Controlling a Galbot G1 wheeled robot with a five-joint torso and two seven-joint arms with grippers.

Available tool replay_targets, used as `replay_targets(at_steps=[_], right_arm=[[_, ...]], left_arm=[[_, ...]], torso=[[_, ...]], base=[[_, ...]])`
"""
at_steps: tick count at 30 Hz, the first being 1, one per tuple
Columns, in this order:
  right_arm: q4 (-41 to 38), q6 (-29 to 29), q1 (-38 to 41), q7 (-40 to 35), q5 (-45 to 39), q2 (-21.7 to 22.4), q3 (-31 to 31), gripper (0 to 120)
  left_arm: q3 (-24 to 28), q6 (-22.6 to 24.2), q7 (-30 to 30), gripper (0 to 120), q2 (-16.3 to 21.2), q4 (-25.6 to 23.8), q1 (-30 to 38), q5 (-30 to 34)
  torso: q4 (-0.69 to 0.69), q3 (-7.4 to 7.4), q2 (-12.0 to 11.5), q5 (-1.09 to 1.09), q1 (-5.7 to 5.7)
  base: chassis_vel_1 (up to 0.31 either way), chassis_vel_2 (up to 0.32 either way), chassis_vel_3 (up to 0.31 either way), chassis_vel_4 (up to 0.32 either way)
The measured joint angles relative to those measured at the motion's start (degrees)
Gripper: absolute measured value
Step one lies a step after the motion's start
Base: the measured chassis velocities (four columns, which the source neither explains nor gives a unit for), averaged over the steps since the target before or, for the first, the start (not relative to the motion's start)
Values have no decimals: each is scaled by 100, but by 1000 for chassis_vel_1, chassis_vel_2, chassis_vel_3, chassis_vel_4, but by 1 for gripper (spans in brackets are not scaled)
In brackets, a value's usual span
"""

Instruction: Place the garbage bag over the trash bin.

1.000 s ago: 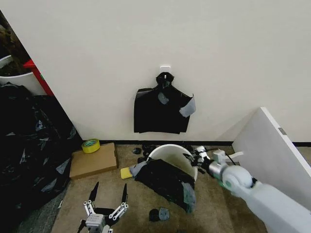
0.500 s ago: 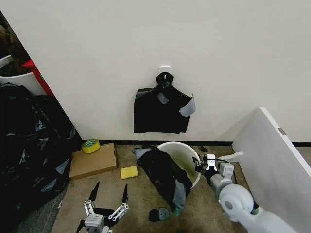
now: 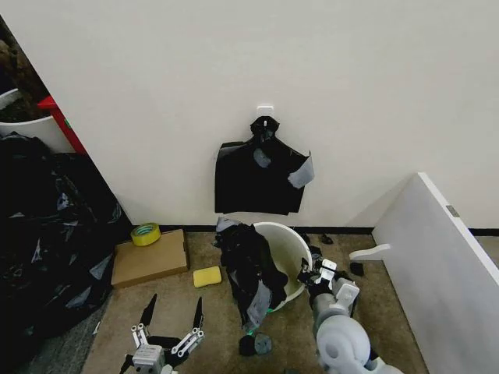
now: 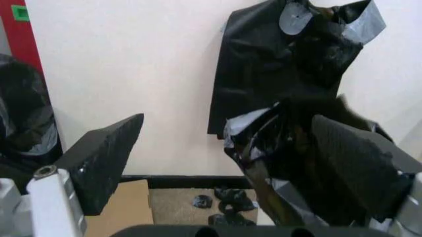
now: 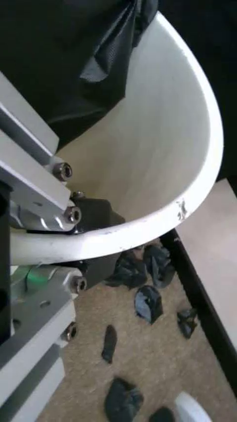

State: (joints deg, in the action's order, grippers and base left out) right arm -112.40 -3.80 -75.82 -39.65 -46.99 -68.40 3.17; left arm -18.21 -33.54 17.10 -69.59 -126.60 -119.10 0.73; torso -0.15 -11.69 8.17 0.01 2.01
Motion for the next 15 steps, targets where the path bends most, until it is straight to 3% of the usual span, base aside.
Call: replay_targets(at_steps=[15], right_arm=[[704,631,-111,101,517,-512,-229,2]], left_arm=[[20,0,11,100,-26,58,68,-7]], torso=[[-1,0,0,1,0]], base=[[0,0,0,0]])
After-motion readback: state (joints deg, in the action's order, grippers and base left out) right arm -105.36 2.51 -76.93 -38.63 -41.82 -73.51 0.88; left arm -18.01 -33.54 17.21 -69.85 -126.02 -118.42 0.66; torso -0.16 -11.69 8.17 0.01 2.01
